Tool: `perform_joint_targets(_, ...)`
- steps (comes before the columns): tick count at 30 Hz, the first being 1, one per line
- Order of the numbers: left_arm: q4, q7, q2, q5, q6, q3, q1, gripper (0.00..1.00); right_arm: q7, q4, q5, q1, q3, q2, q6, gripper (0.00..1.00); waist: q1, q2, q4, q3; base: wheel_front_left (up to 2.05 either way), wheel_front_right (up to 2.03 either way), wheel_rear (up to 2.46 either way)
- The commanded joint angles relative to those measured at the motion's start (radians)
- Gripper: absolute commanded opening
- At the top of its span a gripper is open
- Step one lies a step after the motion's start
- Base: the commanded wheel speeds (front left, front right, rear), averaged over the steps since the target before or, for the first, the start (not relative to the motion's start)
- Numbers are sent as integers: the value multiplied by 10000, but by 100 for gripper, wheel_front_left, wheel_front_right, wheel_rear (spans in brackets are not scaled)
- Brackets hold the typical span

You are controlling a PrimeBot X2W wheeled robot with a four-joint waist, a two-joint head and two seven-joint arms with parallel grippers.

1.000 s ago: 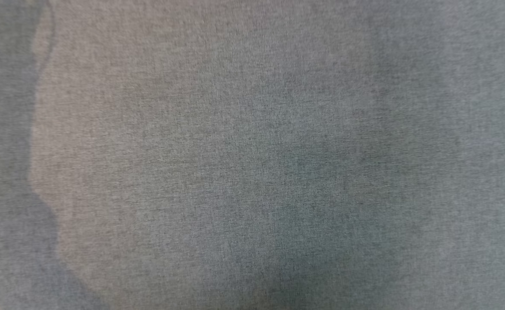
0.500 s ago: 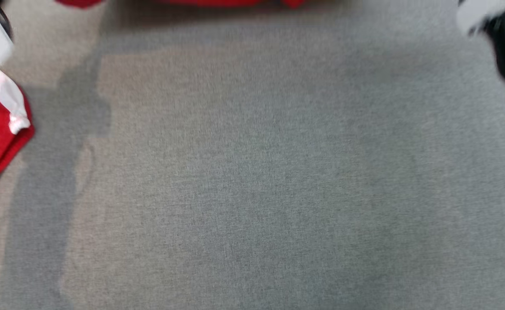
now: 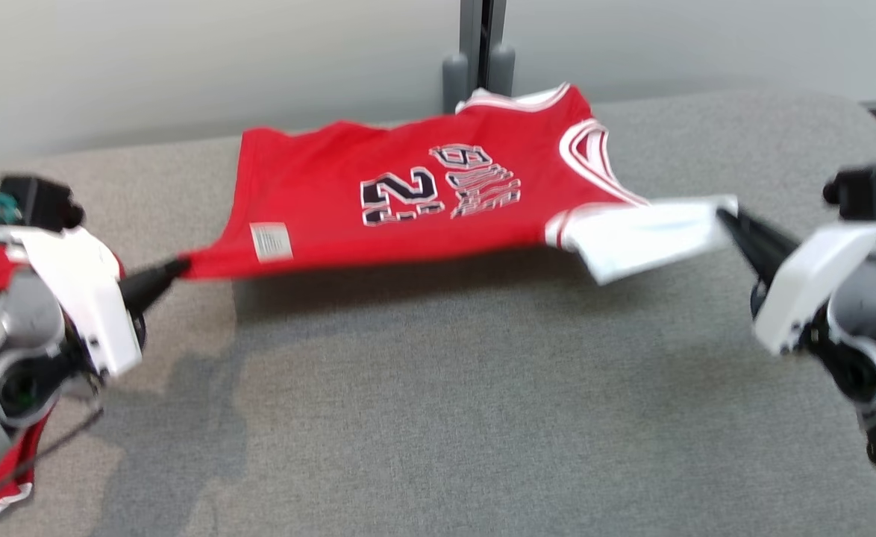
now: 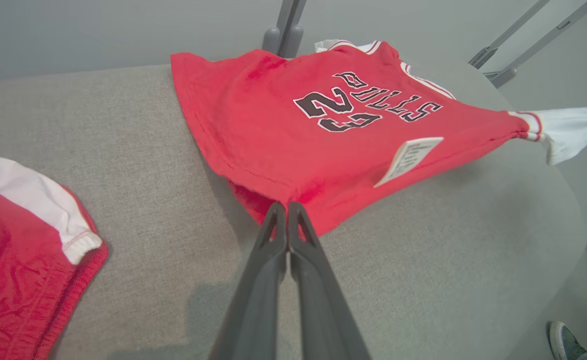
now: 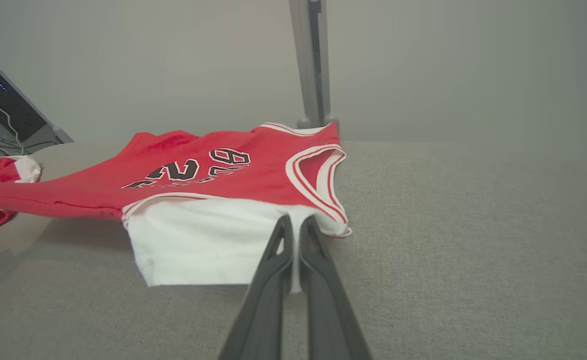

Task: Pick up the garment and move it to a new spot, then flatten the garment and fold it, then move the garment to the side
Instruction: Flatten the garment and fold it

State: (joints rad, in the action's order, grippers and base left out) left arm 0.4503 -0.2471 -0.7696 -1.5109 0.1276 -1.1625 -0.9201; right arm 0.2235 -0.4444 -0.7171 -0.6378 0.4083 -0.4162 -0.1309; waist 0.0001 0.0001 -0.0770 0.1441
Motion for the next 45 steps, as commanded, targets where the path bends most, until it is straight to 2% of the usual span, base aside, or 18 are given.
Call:
perform_joint_targets(1,-248,23,-134,-160,-81,-83,431,0,335,343,-142,645,-74,-181,1,0,-1,-1,-64,-507,0,0,0)
perform_joint_targets(7,-1855,86,-927,-172,-499,-493,1713,0,1780,2354,-323,3075,-948,-539,1,0,-1,-1,-102,-868,0,0,0)
perform_joint_targets(12,-3326,184,-1565,-121,-958,-705,2602,0,3130,4256,-250,5121,-1947,-501,1,0,-1,-1,-62,-960,0,0,0)
perform_joint_targets(17,-4619,25,-2165,-83,-1382,-889,3409,0,4634,5849,-89,6954,-2949,-73,-1,0,-1,-1,-66,-940,0,0,0)
perform_joint_targets(23,-5774,-9,-2756,-76,-1765,-959,3997,0,5874,7365,359,8259,-3991,660,-1,0,-1,-1,-31,-871,0,0,0)
perform_joint_targets(29,-6401,94,-3023,-144,-1956,-883,4068,0,6586,8272,685,8508,-4457,1194,-1,0,-1,-1,30,-788,0,0,0)
perform_joint_targets(35,-6348,-169,-2953,-195,-1896,-724,3670,0,7042,8373,758,8062,-4467,1352,-1,0,-1,-1,85,-633,0,0,0)
perform_joint_targets(45,-5054,-1435,-2881,-818,-1150,-71,2263,0,7613,7310,562,6083,-4907,1443,-1,0,-1,-1,189,227,0,0,0)
